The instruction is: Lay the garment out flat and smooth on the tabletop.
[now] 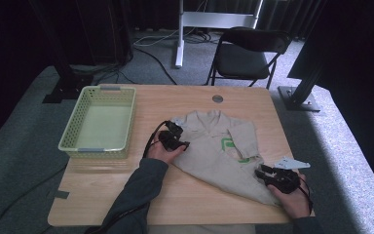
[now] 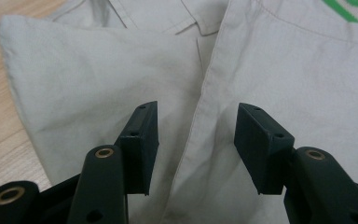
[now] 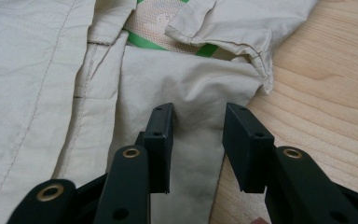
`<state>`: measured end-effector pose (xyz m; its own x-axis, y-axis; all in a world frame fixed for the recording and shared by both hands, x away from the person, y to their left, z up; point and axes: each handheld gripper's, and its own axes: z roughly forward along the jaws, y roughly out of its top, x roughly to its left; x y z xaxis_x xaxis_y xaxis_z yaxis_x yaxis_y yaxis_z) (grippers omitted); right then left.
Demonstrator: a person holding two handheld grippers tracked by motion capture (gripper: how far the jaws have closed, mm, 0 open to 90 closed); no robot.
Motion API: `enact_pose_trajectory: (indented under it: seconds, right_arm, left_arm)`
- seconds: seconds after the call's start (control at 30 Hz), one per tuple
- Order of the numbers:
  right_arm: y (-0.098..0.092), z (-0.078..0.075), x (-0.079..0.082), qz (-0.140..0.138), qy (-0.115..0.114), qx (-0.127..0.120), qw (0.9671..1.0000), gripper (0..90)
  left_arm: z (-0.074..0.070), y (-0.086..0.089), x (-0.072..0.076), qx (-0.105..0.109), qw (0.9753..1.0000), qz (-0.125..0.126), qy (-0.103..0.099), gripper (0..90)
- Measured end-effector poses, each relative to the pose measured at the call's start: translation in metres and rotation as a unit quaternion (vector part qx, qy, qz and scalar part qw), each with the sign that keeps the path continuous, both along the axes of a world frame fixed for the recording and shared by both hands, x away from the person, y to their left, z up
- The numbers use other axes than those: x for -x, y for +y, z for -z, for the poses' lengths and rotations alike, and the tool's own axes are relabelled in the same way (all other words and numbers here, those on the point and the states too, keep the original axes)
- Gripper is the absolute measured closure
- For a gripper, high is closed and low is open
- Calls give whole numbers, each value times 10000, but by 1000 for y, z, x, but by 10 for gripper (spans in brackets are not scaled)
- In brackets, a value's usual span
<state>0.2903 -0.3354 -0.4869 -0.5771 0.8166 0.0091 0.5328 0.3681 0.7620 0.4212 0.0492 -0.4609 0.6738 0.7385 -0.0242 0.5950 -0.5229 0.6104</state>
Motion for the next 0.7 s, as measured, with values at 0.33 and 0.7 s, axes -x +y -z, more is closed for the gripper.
enact_pose_trajectory:
  seconds: [0.33,0.7]
  right_arm:
    - [0,0,0,-1,2,-5,10000,625]
    - [0,0,0,2,5,-3,10000,625]
  left_arm:
    - [1,-2,1,-7,10000,59,4,502]
    - [4,-6,3,-6,10000,91,-19,571]
